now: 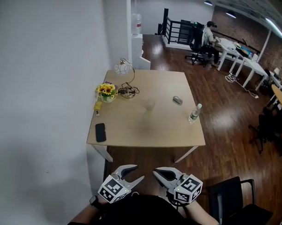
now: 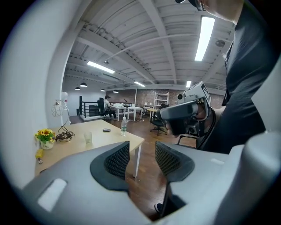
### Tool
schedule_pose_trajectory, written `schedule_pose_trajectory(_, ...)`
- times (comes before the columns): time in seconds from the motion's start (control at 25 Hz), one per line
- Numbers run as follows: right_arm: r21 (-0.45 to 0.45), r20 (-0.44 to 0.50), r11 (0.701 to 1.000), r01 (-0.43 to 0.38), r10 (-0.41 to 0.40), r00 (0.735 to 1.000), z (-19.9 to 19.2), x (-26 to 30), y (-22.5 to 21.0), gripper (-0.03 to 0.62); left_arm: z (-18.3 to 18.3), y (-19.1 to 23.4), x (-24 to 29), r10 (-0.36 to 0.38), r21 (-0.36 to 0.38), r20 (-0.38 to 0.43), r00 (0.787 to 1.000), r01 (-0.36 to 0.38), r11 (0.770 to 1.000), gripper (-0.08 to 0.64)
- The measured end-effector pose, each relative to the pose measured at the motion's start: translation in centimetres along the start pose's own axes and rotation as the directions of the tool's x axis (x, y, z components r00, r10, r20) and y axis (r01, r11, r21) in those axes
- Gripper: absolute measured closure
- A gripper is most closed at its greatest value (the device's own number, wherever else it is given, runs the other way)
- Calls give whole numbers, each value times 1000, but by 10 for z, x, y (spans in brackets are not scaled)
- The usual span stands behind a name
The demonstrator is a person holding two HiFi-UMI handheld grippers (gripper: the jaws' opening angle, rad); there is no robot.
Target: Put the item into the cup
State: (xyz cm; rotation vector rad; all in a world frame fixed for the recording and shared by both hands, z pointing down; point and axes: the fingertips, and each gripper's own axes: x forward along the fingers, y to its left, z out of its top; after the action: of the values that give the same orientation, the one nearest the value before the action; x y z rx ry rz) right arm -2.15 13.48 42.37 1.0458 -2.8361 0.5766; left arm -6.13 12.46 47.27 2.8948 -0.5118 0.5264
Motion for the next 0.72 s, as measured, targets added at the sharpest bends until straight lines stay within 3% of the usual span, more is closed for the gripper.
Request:
schedule_pose_trajectory(0.28,-53,9,999,-8,9,1000,9,-31,9,584,16,-28,9,6,2,25,1000,-6,1000,379)
schedule_pose_trajectory(0.72,-45,16,999,-27,27,1000,6,-49,5,584,21,-33,16,41,-8,29,999,-41,999,379)
